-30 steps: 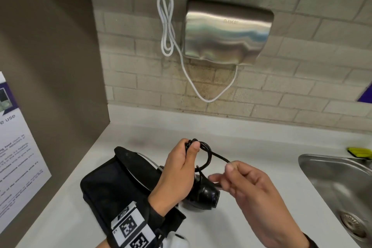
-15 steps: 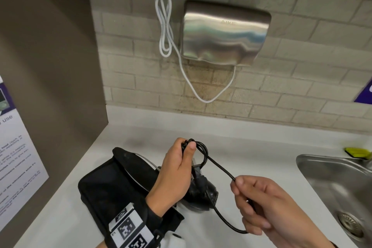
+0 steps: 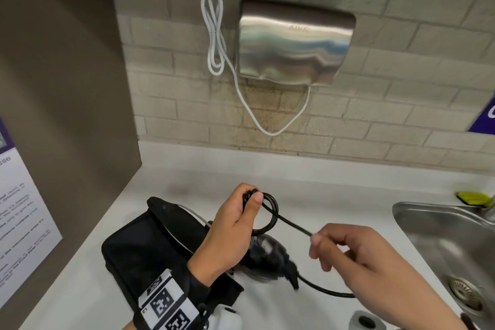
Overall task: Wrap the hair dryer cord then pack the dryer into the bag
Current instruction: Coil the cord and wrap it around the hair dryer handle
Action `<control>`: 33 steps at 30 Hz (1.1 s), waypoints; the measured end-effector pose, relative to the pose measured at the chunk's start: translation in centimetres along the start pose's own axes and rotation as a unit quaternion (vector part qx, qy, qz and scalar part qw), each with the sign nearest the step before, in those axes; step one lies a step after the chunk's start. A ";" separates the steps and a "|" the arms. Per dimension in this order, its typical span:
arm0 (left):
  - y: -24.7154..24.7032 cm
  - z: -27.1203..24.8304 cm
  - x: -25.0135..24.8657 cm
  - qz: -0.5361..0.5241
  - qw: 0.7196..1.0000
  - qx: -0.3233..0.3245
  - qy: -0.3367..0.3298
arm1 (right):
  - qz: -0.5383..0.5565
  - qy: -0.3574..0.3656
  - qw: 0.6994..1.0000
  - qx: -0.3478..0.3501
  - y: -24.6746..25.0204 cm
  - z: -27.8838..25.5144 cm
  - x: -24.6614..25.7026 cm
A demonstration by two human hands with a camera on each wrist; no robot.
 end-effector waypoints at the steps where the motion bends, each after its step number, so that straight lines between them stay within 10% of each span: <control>1: 0.0 0.0 -0.1 0.016 1.000 -0.005 -0.007 | -0.013 0.015 1.000 0.011 -0.1 -0.1 0.5; 18: -0.4 -0.9 -0.1 0.099 0.994 0.002 -0.039 | -0.161 0.217 0.948 -0.165 -4.1 2.7 -3.3; 33: -0.8 -1.7 -0.3 0.237 0.962 0.107 -0.080 | -0.091 0.247 0.958 -0.115 -1.6 4.5 -1.6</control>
Point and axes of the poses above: each hand's wrist, its own z-axis towards the middle knuckle, its own y-axis out of the back of the hand, x = y × z, the point moved 1 cm from there along z, towards the middle knuckle, and after that the axes turned 13 degrees about y, right-handed, at the moved point
